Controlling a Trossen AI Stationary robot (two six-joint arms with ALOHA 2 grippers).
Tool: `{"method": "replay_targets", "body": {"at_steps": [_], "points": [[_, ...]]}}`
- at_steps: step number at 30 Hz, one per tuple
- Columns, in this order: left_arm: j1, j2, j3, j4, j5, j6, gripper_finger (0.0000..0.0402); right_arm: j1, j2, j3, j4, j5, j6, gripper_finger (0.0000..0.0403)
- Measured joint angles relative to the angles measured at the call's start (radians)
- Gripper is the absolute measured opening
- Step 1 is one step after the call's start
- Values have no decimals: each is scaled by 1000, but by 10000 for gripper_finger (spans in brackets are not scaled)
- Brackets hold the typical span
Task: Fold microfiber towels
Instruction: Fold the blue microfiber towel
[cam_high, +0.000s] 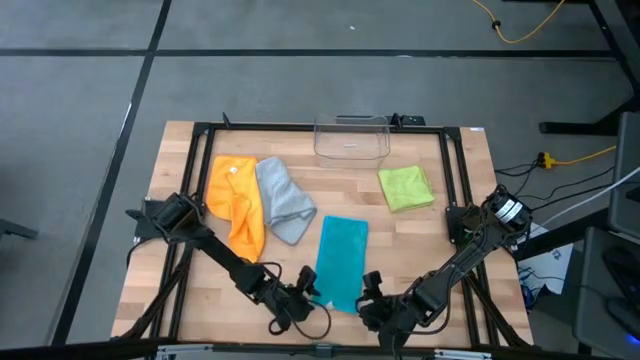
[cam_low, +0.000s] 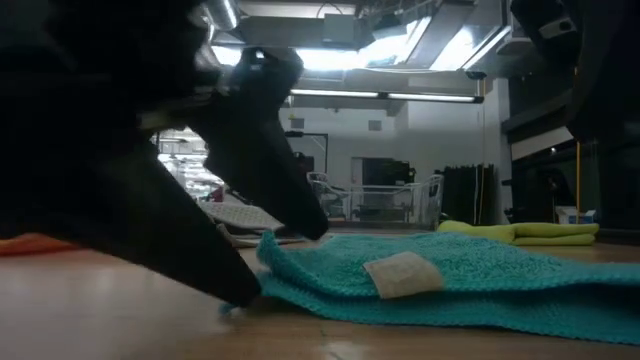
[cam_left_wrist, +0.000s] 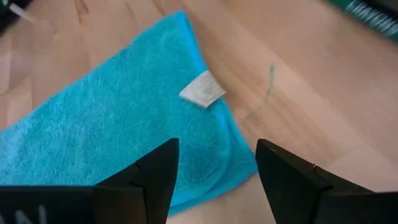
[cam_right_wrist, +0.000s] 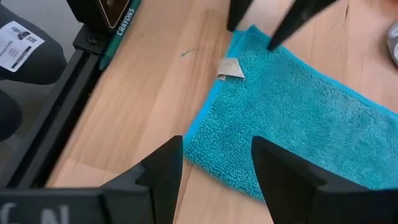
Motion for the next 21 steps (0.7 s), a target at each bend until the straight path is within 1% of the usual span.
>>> {"method": "replay_targets", "body": {"at_steps": [2,5,8,18,21], "points": [[11,0,0,-3,8,-15,208,0,8,0,5,-10,0,194],[25,0,0,-15,38,-52,208,0,36,0,26,-61,-16,194],[30,0,0,-23,68,-55,208,0,69,-1,45,-66,-49,194],[17,0,0,-24,83,-56,208,-28,107,0,76,-69,-60,194],[6,0,0,-23,86,-56,208,-31,117,0,80,-99,-84,194]]}}
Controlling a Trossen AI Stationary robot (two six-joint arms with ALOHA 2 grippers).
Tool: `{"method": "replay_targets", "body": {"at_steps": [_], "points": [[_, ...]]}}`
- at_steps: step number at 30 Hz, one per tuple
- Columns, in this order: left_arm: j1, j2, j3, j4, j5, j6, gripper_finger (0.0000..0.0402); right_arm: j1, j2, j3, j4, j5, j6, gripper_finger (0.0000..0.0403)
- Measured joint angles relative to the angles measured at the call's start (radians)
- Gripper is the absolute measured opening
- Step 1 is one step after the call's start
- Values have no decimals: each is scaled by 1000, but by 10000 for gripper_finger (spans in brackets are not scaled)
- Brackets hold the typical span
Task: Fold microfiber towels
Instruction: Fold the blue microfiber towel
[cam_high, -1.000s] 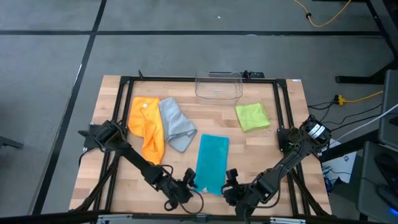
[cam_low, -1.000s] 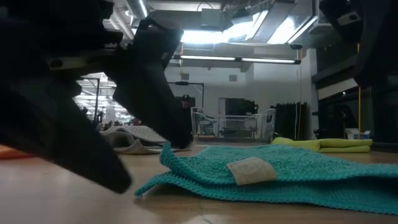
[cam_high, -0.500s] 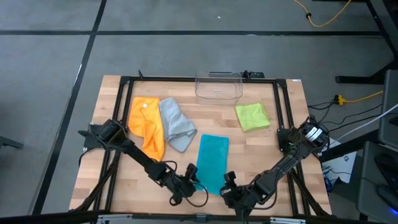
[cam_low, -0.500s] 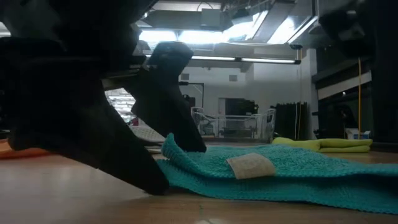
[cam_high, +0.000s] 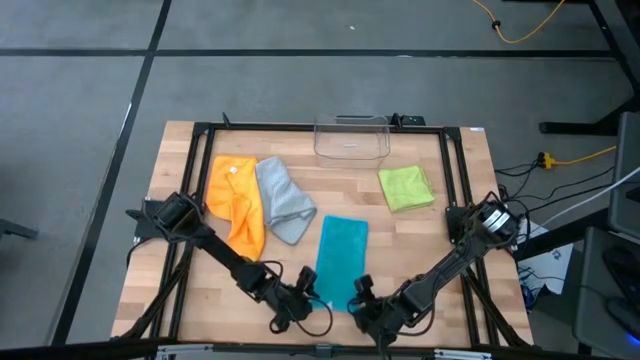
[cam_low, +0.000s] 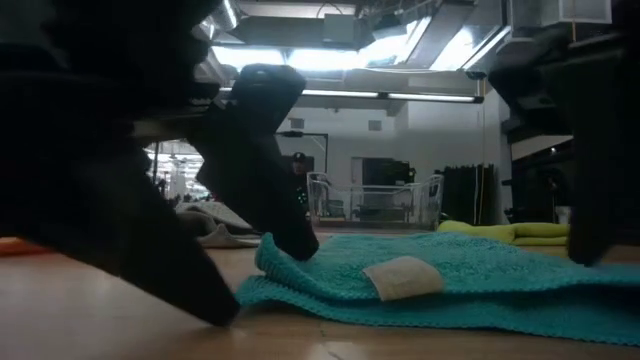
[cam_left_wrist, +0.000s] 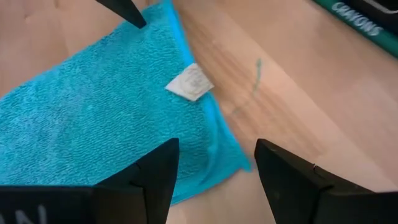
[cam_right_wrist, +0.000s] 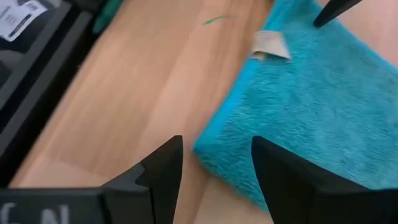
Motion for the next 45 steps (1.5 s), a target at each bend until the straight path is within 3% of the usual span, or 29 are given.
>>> {"method": "replay_targets", "body": {"at_steps": [3,12,20,29,45], "points": [[-3,0,0,0,22,-16,208,0,16,0,11,-32,-33,194],[23,28,3,23,42,-30,204,-7,32,2,25,4,-39,194],[54,31,2,14,129,-95,164,-43,30,-6,16,-92,123,194],[59,33,2,8,112,-108,133,-66,30,-33,33,-113,139,189],[65,34,0,8,65,-125,59,-68,32,-37,73,-83,138,43]]}}
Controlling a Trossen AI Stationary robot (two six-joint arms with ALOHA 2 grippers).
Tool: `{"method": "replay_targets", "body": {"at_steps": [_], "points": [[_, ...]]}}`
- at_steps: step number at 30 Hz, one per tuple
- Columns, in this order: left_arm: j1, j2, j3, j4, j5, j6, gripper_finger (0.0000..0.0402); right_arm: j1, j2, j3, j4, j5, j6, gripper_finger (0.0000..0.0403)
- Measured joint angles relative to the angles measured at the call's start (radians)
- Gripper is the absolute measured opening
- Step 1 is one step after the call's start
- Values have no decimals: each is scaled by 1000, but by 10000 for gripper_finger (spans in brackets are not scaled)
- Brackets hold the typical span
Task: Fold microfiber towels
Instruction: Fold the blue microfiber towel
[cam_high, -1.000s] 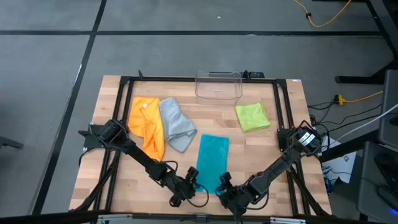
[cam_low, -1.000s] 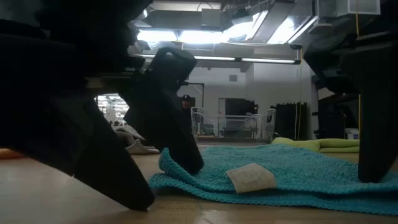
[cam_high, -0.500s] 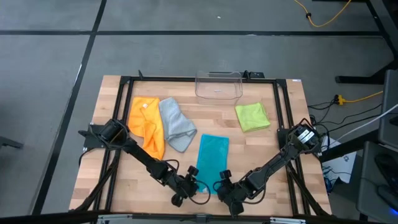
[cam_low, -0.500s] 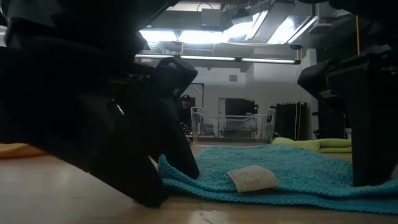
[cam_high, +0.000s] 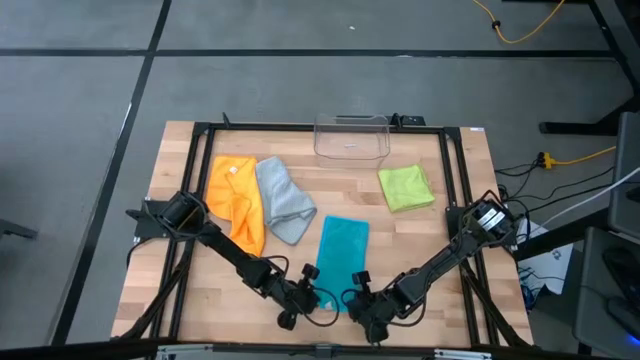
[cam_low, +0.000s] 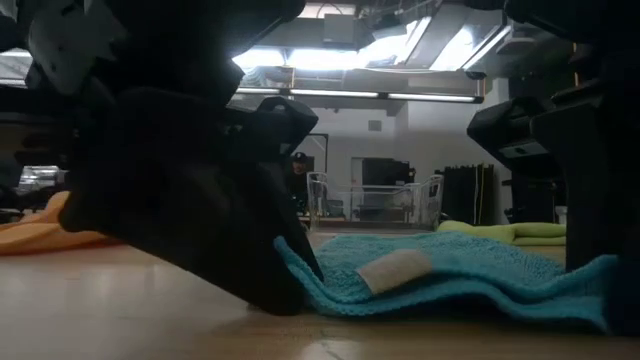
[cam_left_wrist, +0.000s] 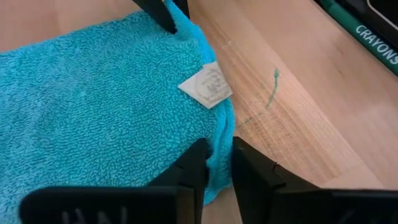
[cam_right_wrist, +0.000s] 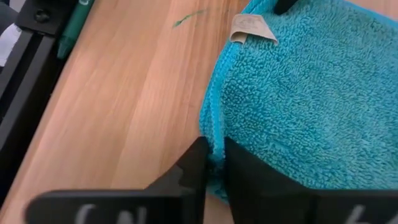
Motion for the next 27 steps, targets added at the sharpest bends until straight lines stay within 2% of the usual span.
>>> {"method": "replay_targets", "body": {"at_steps": [4,8,20,27], "points": [[0,0,-1,0,-5,1,29,2,1,0,6,19,-4,10],[1,0,-1,0,-6,2,4,2,1,0,6,20,-12,18],[2,-20,-4,-6,-6,-4,1,3,-3,7,-5,63,7,6],[17,-39,-6,-26,-6,-1,0,3,-12,66,-195,129,129,4]]}}
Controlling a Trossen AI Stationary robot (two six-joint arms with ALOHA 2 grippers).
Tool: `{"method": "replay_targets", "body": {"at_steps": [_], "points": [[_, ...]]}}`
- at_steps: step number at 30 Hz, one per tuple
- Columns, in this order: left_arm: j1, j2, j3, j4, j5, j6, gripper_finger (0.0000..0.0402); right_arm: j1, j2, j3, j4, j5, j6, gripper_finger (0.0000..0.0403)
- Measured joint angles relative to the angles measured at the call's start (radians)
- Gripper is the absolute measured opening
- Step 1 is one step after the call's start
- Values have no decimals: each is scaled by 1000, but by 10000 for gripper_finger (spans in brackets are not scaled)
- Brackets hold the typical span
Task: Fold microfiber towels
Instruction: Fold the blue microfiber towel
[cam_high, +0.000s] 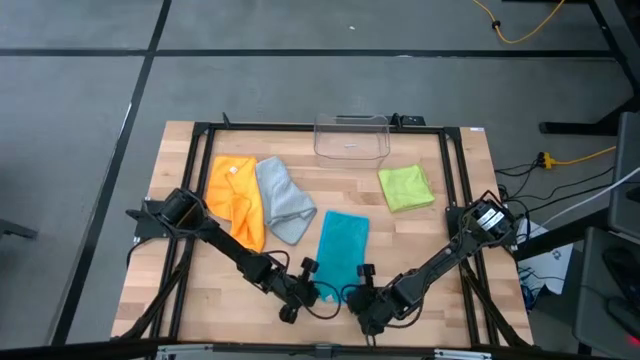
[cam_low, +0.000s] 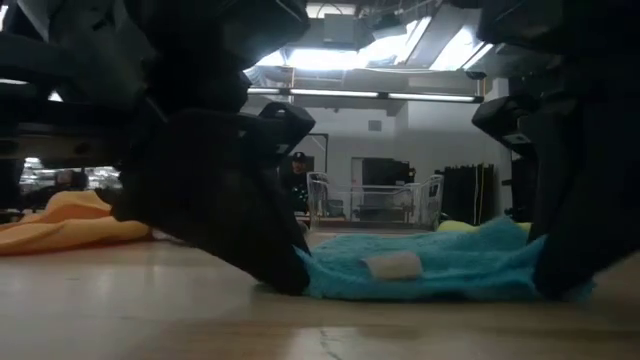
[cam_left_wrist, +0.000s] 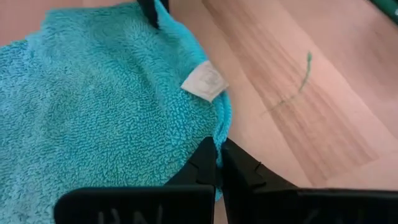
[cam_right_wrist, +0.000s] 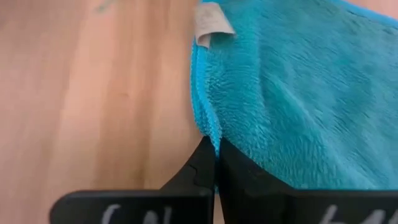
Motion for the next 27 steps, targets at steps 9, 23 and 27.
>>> {"method": "replay_targets", "body": {"at_steps": [9,23,27], "points": [[33,-72,2,2,-2,1,0,1,-5,87,-141,31,61,3],[85,-133,3,-20,-84,37,0,2,-7,230,-527,275,318,3],[110,-133,3,-24,-139,63,0,-1,-7,231,-581,291,374,3]]}}
